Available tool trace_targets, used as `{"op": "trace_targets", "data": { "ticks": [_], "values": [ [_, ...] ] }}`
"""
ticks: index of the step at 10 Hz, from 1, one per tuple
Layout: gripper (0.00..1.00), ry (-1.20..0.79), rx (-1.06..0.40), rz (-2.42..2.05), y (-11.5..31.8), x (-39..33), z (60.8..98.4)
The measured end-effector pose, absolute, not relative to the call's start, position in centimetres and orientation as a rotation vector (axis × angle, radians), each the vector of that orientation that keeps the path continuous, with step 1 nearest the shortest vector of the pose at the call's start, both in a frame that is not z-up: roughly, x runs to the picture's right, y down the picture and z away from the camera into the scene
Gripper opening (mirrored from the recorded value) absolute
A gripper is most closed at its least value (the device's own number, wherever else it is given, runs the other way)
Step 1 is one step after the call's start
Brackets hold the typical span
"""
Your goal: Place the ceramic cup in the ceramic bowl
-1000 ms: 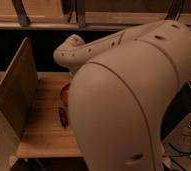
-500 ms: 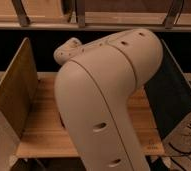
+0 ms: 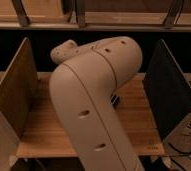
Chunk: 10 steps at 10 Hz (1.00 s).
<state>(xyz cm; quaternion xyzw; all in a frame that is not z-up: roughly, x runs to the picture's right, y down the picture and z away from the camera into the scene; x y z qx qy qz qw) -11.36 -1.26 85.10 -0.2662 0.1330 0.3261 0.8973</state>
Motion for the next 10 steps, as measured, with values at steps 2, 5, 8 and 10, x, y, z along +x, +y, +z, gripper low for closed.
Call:
{"op": "trace_targets", "data": {
  "ticks": [2, 5, 8, 10],
  "values": [
    [0.00, 0.270, -0.604, 0.626, -0.2, -12.6, 86.0],
    [0.00, 0.271, -0.622, 0.617, 0.1, -12.7, 86.2],
    [0.22, 0.271, -0.621, 0.616, 0.1, -12.7, 86.2],
    [0.42, 0.271, -0.621, 0.616, 0.1, -12.7, 86.2]
  ]
}}
